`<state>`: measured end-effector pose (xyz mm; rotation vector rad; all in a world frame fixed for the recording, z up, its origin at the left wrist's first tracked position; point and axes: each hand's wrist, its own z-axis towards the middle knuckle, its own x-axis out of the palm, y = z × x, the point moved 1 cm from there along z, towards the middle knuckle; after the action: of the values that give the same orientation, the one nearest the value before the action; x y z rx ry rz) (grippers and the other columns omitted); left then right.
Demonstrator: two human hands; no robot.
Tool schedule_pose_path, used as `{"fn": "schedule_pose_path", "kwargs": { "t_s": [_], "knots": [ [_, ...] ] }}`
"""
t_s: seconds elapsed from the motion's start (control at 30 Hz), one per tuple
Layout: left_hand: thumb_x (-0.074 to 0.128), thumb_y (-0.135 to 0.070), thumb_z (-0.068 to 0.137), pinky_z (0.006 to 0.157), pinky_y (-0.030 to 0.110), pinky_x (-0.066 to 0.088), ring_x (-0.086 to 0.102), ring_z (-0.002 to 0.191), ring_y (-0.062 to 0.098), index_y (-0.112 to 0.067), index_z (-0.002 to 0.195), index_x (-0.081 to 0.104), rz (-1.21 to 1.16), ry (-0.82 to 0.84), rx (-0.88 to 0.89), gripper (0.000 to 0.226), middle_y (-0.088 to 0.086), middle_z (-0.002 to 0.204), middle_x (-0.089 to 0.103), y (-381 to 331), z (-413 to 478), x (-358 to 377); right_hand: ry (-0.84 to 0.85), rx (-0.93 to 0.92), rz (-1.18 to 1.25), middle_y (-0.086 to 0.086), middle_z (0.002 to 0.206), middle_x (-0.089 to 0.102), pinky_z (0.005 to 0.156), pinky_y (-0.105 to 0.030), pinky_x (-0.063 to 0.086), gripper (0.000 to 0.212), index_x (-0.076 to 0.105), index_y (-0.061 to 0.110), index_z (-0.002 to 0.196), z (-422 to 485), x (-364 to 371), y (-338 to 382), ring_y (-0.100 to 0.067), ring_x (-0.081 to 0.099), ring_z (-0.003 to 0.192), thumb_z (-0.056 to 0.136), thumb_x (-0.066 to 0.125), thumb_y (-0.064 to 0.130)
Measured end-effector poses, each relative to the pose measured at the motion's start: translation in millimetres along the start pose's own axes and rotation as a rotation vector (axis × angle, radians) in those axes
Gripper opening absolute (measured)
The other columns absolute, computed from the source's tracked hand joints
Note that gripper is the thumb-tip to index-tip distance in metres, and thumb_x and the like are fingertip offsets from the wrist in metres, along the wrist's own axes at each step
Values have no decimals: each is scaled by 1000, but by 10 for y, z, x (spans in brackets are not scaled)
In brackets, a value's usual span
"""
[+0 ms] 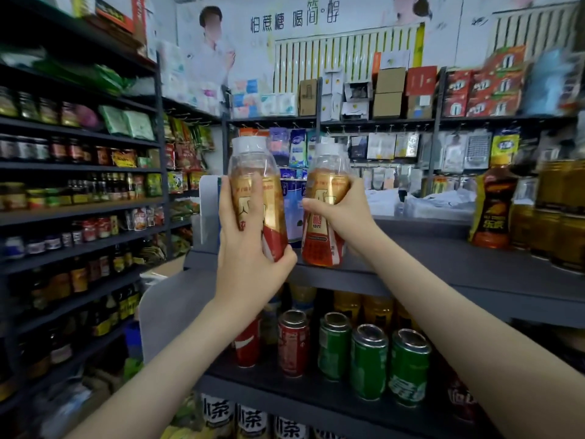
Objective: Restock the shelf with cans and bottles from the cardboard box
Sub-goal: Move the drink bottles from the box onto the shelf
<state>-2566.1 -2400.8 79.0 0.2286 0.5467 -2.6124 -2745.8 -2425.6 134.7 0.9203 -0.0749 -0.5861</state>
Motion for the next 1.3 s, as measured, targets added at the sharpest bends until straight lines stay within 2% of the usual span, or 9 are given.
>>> {"fn": "schedule_pose_path", "kwargs": {
  "t_s": [0.2, 0.43, 0.57, 0.63, 0.77, 0.87, 1.0, 1.2, 1.3],
  "knots": [
    [68, -27, 71, 90, 51, 52, 27, 141, 32, -51, 147, -2, 17, -21, -19, 106, -18, 155, -17, -22, 19, 72, 105, 10, -142, -6, 127, 43, 97, -46, 49, 113, 22, 25, 131, 152, -75, -135, -22, 52, 115, 40, 75, 66],
    [66, -32, 70, 92, 50, 51, 30, 140, 30, -52, 146, -5, 39, -27, 11, 106, -16, 155, -17, -156, 87, 251, 155, -1, -418, -10, 144, 25, 112, -50, 29, 96, 15, 16, 148, 182, -148, -180, -29, 24, 136, 78, 64, 59],
    [62, -35, 70, 93, 49, 51, 22, 144, 29, -52, 147, -4, 8, -32, 27, 103, -18, 154, -20, -228, 127, 365, 278, -62, -294, 0, 117, 60, 93, -41, 51, 49, 49, 18, 125, 161, -286, -138, -18, 59, 108, 86, 65, 43],
    [64, -34, 71, 95, 50, 50, 15, 146, 27, -51, 147, -2, -9, -36, 35, 102, -15, 156, -19, -266, 156, 398, 278, -86, -300, 2, 112, 65, 89, -35, 52, 41, 53, 18, 121, 102, -328, -118, -14, 62, 102, 87, 66, 36],
    [72, -25, 72, 92, 47, 52, 17, 146, 26, -57, 143, -8, -18, -35, 54, 111, -17, 155, -21, -375, 157, 425, 89, -145, -218, 1, 115, 58, 89, -31, 48, 49, 50, 18, 129, -49, -449, -75, -16, 56, 105, 87, 64, 41],
    [71, -30, 74, 90, 47, 53, 28, 142, 31, -49, 147, -4, -14, -43, 122, 107, -13, 156, -21, -483, 160, 480, 289, -129, 70, 3, 111, 59, 91, -29, 49, 58, 46, 24, 133, -272, -551, 52, -13, 59, 106, 84, 64, 49],
    [74, -27, 71, 95, 51, 49, 24, 142, 32, -48, 147, -3, -9, -23, 212, 110, -8, 157, -18, -687, 203, 625, 445, -121, 99, 7, 109, 67, 91, -32, 51, 57, 55, 33, 117, -426, -615, 101, -14, 63, 104, 65, 71, 52],
    [63, -32, 74, 106, 51, 40, 6, 147, 29, -45, 148, -2, -74, 101, 296, 99, -8, 156, -21, -838, 314, 862, 355, -66, 98, -5, 106, 71, 92, -38, 53, 48, 63, 13, 112, -359, -986, 104, -22, 67, 101, 69, 77, 31],
    [70, -31, 80, 115, 36, 24, -5, 147, 14, -51, 144, -12, -125, 288, 276, 106, -13, 153, -28, -822, 368, 927, 352, -8, 121, -6, 106, 72, 82, -28, 57, 41, 63, 8, 114, -318, -1126, 11, -18, 69, 98, 75, 72, 20]
  ]
}}
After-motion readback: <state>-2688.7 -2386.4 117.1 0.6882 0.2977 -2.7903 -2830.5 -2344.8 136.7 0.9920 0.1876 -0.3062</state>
